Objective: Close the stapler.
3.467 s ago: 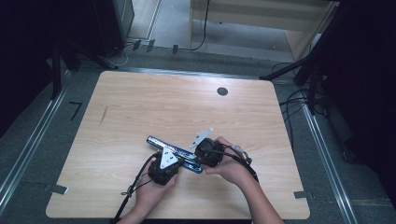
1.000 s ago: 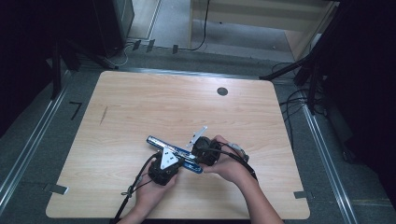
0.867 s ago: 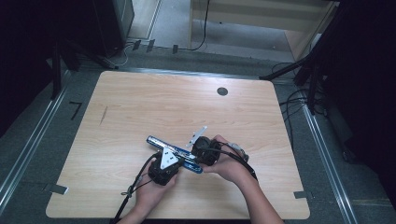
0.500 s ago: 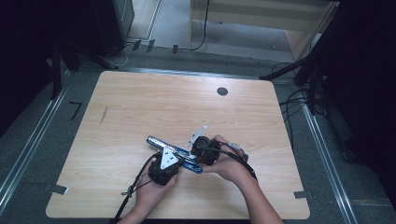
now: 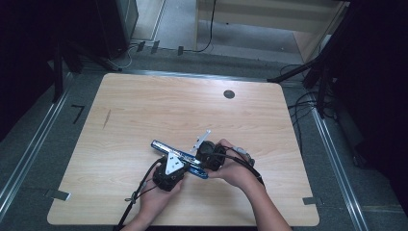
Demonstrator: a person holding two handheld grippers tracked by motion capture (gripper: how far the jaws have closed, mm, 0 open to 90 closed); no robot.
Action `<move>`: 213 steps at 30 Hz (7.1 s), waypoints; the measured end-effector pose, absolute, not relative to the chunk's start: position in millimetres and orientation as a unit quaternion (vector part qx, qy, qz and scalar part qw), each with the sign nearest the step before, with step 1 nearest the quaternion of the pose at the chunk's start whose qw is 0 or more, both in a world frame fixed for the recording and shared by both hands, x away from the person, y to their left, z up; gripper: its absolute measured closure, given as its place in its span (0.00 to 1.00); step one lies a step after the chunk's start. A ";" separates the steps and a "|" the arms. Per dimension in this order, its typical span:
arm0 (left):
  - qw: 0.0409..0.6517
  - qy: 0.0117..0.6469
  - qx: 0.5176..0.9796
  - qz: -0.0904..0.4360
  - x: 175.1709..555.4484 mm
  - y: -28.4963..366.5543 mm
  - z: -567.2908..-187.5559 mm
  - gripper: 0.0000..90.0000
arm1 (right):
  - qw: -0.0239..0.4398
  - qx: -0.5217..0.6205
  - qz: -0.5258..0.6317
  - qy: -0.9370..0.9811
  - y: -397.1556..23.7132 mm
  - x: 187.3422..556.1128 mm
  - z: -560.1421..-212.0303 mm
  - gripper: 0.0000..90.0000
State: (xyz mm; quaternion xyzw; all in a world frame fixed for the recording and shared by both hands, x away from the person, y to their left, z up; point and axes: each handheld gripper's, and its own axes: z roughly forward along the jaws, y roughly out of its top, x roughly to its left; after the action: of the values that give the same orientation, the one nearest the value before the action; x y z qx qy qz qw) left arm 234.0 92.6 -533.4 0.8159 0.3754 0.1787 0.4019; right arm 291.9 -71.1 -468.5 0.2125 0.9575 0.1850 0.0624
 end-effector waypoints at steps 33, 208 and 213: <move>0.403 0.376 0.816 0.174 234.6 93.4 -533.2 1.00 | 0.044 0.244 0.263 0.932 -80.5 299.1 -468.0 0.98; 0.412 0.402 0.803 0.158 238.3 106.0 -532.8 1.00 | 0.095 0.275 0.411 0.864 -57.7 289.8 -471.6 1.00; 0.411 0.403 0.802 0.157 239.0 106.5 -532.7 1.00 | 0.098 0.274 0.411 0.864 -57.9 289.5 -470.0 1.00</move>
State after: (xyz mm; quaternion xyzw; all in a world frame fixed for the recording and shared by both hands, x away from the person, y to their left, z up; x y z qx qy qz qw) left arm 239.0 106.5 -532.7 0.8021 0.4033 0.1572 0.4114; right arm 289.5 -57.9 -470.0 0.2738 0.8640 0.4112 0.0977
